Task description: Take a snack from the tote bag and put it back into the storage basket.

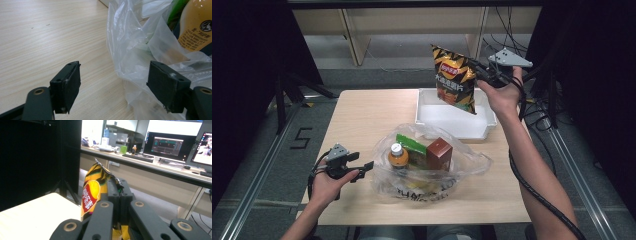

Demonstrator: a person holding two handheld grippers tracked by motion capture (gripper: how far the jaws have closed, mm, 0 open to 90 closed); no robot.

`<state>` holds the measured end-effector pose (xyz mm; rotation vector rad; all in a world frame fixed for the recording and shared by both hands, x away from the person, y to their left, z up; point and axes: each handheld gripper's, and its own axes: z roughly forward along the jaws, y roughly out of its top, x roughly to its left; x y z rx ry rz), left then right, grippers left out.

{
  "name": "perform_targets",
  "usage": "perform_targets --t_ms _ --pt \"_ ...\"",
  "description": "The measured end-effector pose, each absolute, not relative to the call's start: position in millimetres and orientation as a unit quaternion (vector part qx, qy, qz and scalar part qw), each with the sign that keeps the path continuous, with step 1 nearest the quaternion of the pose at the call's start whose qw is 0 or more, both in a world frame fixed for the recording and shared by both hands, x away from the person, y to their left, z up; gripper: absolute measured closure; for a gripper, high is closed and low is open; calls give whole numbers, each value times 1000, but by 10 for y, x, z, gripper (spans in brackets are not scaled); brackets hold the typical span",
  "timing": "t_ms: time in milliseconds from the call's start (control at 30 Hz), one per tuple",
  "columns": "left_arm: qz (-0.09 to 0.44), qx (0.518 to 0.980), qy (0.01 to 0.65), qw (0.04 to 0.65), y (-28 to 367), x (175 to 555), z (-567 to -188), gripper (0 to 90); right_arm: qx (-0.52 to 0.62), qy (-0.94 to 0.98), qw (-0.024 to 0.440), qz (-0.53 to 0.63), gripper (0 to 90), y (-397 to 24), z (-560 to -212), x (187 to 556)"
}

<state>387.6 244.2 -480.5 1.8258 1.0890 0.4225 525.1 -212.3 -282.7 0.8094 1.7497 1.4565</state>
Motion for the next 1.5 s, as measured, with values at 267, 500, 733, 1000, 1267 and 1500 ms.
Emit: perform_targets --t_ms 267,500,733,1000,1267,1500 --pt "175 748 437 467 2449 3879 -4800 259 318 680 354 558 900 -2115 -2864 5332" --pt "174 748 437 467 2448 3879 -4801 259 324 683 348 555 900 -2102 -2921 5392" --pt "172 746 441 469 2446 3874 -4803 260 325 691 347 544 900 -2107 -2994 5466" --pt "172 745 443 468 2443 3871 -4805 260 338 692 342 538 900 -2110 -3079 5536" --pt "173 748 439 468 2454 3877 -4807 261 342 702 334 528 900 -2093 -3181 5618" --pt "173 748 439 468 2456 3877 -4808 260 341 706 333 524 900 -2065 -3236 5660"
